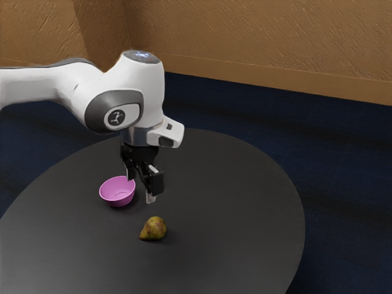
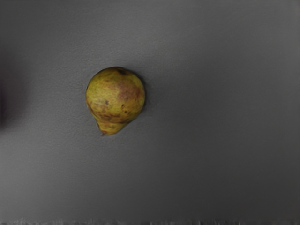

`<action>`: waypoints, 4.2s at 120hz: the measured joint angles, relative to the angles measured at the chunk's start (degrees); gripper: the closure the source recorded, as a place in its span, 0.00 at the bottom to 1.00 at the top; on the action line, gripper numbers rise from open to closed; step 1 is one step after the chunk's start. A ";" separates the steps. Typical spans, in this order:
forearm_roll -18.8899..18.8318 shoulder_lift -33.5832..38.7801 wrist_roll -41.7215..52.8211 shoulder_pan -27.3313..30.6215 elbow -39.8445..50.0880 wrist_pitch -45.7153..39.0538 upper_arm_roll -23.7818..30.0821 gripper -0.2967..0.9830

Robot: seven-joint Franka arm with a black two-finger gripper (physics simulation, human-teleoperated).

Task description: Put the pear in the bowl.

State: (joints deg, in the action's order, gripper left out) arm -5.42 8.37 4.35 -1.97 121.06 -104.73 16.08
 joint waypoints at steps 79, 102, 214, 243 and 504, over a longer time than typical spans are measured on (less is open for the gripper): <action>0.04 -10.81 11.15 -0.50 10.28 -23.37 -4.79 0.23; 0.04 -15.95 14.24 0.78 8.10 -26.10 -6.76 0.23; 0.16 -23.36 21.09 -0.92 7.16 -35.30 -8.60 0.23; 0.29 -21.30 21.66 -0.85 9.27 -35.59 -8.75 0.23; -6.74 -20.88 20.29 11.65 -4.92 -24.72 -13.03 0.79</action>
State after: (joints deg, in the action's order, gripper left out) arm -12.16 -12.50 24.64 9.68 116.15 -129.44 3.05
